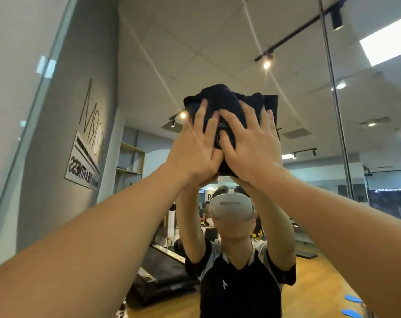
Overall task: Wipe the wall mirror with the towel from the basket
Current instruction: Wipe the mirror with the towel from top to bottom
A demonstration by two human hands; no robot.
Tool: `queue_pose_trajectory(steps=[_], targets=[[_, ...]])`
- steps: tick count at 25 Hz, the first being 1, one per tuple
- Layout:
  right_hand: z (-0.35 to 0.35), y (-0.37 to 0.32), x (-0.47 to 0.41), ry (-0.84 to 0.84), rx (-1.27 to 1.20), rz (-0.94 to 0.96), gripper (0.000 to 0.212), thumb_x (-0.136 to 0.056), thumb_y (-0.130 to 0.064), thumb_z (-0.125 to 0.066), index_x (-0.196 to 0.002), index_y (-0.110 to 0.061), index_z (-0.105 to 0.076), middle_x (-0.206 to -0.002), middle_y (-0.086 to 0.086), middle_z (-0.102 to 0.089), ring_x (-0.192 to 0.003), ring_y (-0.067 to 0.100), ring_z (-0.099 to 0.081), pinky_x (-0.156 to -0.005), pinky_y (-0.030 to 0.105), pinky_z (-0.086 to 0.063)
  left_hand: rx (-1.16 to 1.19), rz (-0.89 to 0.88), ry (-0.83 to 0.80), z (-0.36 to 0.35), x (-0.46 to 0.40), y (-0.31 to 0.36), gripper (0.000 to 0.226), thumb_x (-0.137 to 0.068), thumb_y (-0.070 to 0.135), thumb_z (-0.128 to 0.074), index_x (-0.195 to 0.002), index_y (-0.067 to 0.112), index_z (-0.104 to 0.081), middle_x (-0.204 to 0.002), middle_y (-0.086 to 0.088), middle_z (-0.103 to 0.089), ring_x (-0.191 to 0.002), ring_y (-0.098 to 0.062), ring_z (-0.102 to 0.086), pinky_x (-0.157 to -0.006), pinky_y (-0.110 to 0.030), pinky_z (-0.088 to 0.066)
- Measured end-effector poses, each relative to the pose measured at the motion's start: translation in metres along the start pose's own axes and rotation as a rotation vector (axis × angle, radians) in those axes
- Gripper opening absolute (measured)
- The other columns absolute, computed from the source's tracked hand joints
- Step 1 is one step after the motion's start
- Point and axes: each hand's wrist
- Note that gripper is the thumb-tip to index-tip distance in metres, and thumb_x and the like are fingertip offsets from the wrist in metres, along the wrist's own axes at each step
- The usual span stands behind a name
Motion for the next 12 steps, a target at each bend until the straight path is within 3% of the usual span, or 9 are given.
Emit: queue_pose_trajectory(steps=[2, 5, 9, 12], targets=[[0.0, -0.001, 0.003, 0.007, 0.003, -0.002, 0.054, -0.102, -0.049, -0.032, -0.153, -0.036, -0.042, -0.162, 0.005, -0.036, -0.151, 0.041, -0.026, -0.128, 0.055, -0.012, 0.001, -0.004, -0.018, 0.0, 0.003, 0.0, 0.078, -0.091, 0.046, -0.027, -0.162, 0.015, -0.013, -0.171, -0.013, 0.003, -0.155, -0.043, -0.006, -0.121, -0.053, -0.032], [0.001, -0.002, 0.002, 0.016, 0.024, 0.016, 0.053, -0.102, -0.049, -0.036, -0.152, -0.035, -0.043, -0.161, 0.005, -0.038, -0.148, 0.04, -0.031, -0.127, 0.055, -0.016, -0.004, -0.016, -0.048, 0.003, 0.002, -0.005, 0.079, -0.091, 0.046, -0.024, -0.163, 0.016, -0.007, -0.171, -0.012, 0.008, -0.157, -0.039, 0.001, -0.127, -0.053, -0.017], [0.004, 0.0, 0.004, -0.001, 0.054, 0.01, 0.057, -0.102, -0.056, -0.04, -0.155, -0.037, -0.038, -0.163, 0.004, -0.032, -0.15, 0.039, -0.027, -0.126, 0.056, -0.02, -0.04, -0.063, -0.097, 0.002, 0.001, -0.008, 0.081, -0.092, 0.05, -0.016, -0.163, 0.015, 0.001, -0.17, -0.014, 0.015, -0.158, -0.036, 0.01, -0.128, -0.052, -0.008], [0.007, 0.001, 0.001, -0.041, 0.06, -0.007, 0.062, -0.1, -0.06, -0.041, -0.158, -0.037, -0.033, -0.166, 0.006, -0.027, -0.151, 0.039, -0.025, -0.124, 0.059, -0.023, -0.078, -0.148, -0.074, 0.006, -0.006, -0.014, 0.079, -0.096, 0.048, -0.014, -0.162, 0.008, -0.001, -0.169, -0.022, 0.013, -0.158, -0.038, 0.005, -0.128, -0.052, -0.004]])
Point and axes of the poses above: each hand's wrist, its own x-axis away from the middle knuckle, its own z-axis out of the back of the hand, y = z × x
